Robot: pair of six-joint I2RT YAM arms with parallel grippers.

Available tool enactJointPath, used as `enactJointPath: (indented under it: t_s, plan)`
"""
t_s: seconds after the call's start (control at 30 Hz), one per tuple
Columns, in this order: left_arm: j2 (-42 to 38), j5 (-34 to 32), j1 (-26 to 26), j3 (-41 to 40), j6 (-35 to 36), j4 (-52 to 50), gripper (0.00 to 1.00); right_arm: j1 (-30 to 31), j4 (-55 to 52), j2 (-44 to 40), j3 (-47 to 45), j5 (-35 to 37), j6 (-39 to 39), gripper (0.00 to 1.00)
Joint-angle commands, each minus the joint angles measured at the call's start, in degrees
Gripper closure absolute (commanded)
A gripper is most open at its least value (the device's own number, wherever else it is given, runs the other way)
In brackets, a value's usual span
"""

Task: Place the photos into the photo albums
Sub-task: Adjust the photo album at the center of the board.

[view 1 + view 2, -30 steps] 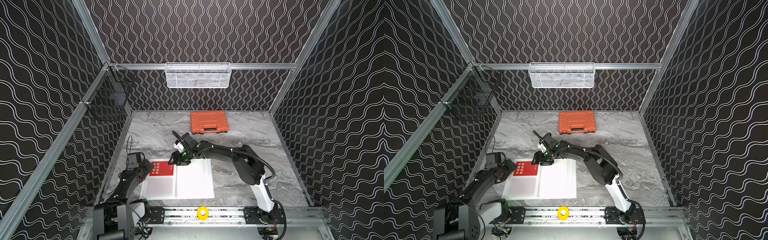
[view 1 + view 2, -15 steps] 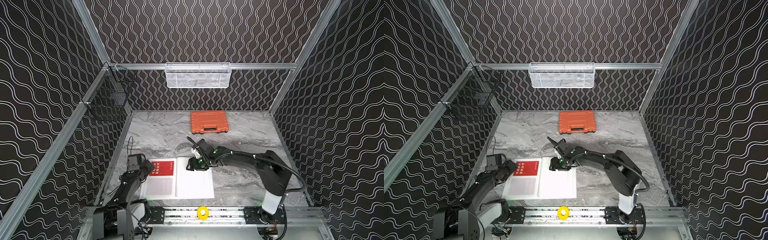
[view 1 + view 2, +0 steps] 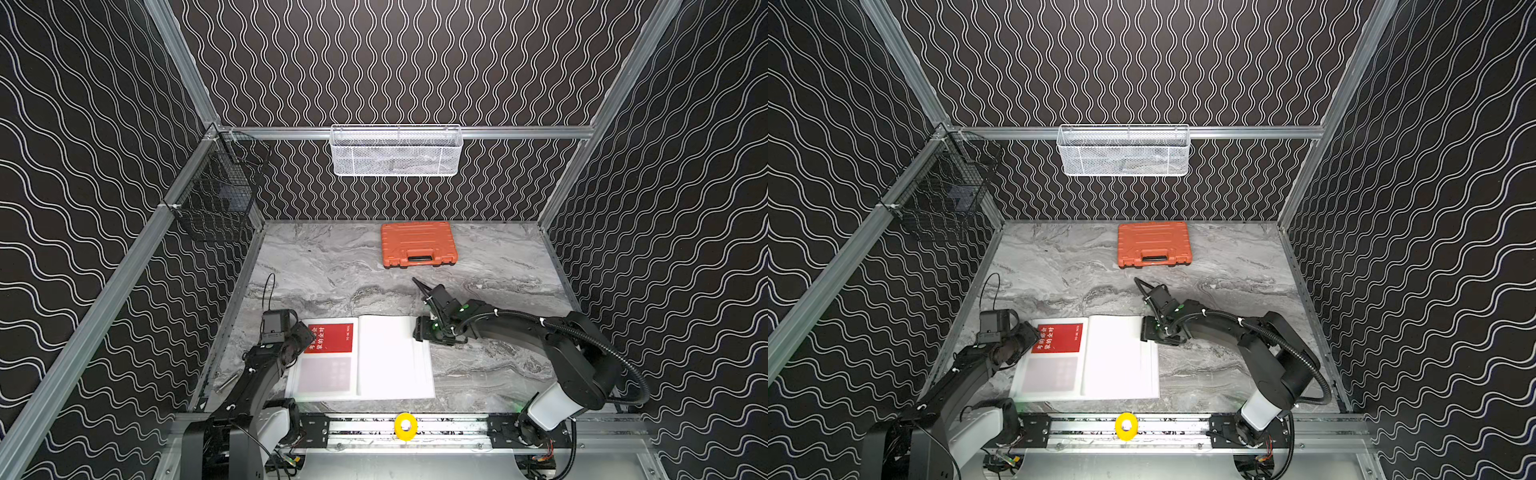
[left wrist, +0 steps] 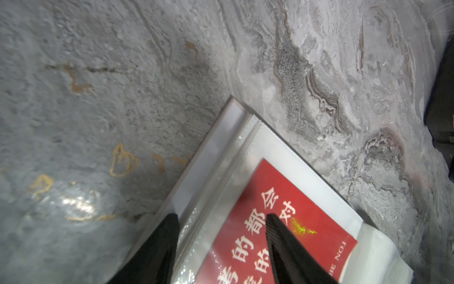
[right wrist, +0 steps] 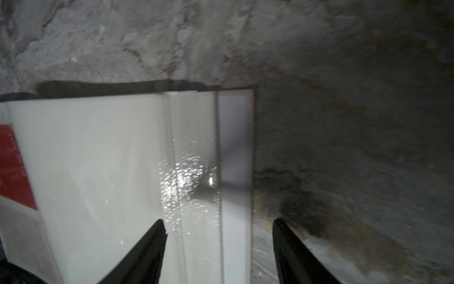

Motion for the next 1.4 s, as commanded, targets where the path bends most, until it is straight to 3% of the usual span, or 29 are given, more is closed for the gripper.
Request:
enactJointPath:
  t_s: [0.0, 0.17, 0.37, 0.6, 0.77, 1.17, 1.37]
  plan:
    - [0.44, 1.86, -1.19, -0.56, -2.12, -5.10, 0.39, -0.61, 1.50, 0.48, -0.83, -1.10, -0.33, 0.30]
    - [1.85, 1.04, -3.20, 0.22, -3.14, -4.11, 0.39, -0.60, 5.46, 2.51, -2.15, -5.28, 0.16, 0.31]
    - [5.43, 0.94, -10.00, 1.67, -3.92, -0.43, 0.40, -1.75, 6.49, 3.64, -2.51, -5.42, 0.03, 0.31]
    - [15.64, 2.82, -18.04, 4.67, -4.97, 5.61, 0.39, -7.45, 5.75, 2.92, -1.64, -5.14, -2.35, 0.31]
    - [16.90, 0.74, -22.28, 6.49, -6.47, 6.36, 0.40, -11.71, 4.63, 1.82, -1.28, -4.56, -4.45, 0.31]
    - [12.82, -2.92, -22.46, 12.08, -1.18, -3.02, 0.39, -15.88, 2.18, -0.39, -0.27, -3.32, -8.22, 0.31]
    - [9.96, -1.47, -16.49, 13.06, 3.11, -6.82, 0.39, -18.38, 0.96, 0.33, 1.79, -1.87, -10.47, 0.31]
